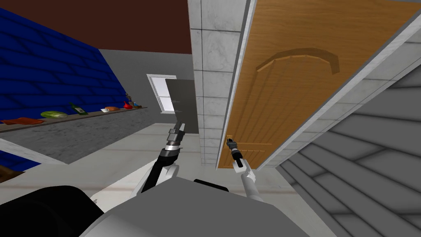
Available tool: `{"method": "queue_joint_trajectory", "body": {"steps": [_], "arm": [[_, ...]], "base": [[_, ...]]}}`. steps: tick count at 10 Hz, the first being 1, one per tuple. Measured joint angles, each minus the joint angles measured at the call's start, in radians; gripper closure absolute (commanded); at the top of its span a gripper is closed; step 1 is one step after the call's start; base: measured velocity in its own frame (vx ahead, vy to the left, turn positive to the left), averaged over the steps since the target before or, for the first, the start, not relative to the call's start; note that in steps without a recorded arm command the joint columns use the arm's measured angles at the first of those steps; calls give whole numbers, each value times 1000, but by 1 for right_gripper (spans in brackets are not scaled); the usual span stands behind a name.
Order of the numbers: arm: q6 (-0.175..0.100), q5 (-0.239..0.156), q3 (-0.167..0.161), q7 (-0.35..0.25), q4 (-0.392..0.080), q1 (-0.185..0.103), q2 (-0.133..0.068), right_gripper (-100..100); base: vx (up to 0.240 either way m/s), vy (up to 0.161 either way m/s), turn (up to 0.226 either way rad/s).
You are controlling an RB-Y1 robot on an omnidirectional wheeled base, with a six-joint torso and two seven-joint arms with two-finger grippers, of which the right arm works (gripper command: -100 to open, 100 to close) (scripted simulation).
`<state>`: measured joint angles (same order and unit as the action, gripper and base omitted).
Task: Push the door open
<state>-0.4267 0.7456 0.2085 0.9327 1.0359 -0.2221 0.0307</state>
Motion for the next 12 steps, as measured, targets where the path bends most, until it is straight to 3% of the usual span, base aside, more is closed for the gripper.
{"method": "queue_joint_trajectory", "body": {"steps": [3,8,12], "arm": [[0,-24,-9,-30,-7,-3,-7,100],[-18,-101,-30,-126,-39,-15,-17,100],[-14,-160,-47,-208,-47,-22,-32,100]], "base": [[-33,-98,110],[-49,-100,99],[-42,-88,94]]}}
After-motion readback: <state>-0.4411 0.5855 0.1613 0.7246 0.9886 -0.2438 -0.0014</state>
